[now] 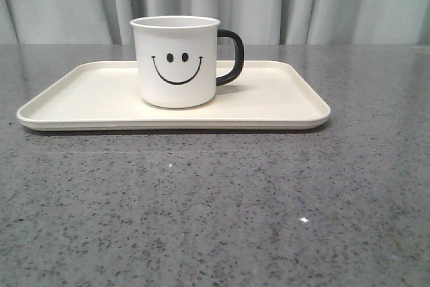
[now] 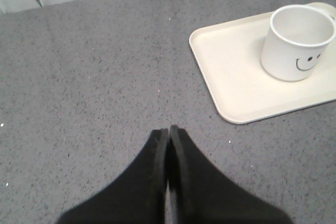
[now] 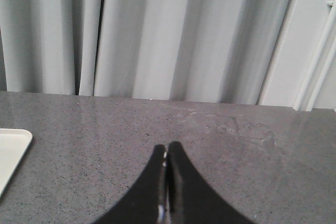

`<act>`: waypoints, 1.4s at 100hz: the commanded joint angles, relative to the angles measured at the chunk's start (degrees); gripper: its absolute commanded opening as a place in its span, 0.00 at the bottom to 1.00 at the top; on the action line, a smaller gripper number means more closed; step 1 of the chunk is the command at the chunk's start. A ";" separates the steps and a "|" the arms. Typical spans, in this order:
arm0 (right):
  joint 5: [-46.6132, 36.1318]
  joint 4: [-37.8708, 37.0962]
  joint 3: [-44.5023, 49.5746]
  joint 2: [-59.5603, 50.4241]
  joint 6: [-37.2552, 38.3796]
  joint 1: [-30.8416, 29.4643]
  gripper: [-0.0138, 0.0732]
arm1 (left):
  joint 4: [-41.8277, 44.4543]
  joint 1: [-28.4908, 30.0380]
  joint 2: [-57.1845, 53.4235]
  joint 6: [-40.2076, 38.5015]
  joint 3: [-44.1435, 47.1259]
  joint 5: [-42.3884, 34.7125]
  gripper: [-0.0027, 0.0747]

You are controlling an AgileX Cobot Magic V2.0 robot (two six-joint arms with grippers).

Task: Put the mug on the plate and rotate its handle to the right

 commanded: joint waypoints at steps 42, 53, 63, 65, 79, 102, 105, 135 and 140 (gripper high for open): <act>-4.18 -1.55 -0.85 1.45 -0.17 -0.26 0.03 | -10.43 4.89 -22.04 -0.48 34.42 -54.91 0.01; -4.18 -1.55 -0.85 1.45 -0.17 -0.26 0.03 | -12.14 6.23 -26.67 -0.48 41.74 -58.61 0.01; -4.18 -1.55 -0.85 1.45 -0.17 -0.26 0.03 | -12.17 7.22 -29.38 -0.48 46.65 -59.49 0.01; -4.18 -1.55 -0.85 1.45 -0.17 -0.26 0.03 | -12.17 7.50 -29.78 -0.48 47.57 -59.77 0.01; -4.18 -1.55 -0.85 1.45 -0.17 -0.26 0.03 | -12.07 8.36 -31.30 -0.48 52.56 -61.93 0.01; -4.18 -1.55 -0.85 1.45 -0.17 -0.26 0.03 | -10.07 8.40 -33.26 0.06 58.72 -69.01 0.01; -4.18 -1.55 -0.85 1.45 -0.17 -0.26 0.03 | -9.52 8.40 -33.24 0.06 59.29 -69.63 0.01; -4.18 -1.55 -0.85 1.45 -0.17 -0.26 0.03 | -9.35 9.46 -33.24 0.06 64.45 -73.98 0.01; -4.18 -1.55 -0.85 1.45 -0.17 -0.26 0.03 | -9.35 10.08 -33.24 0.06 64.45 -74.46 0.01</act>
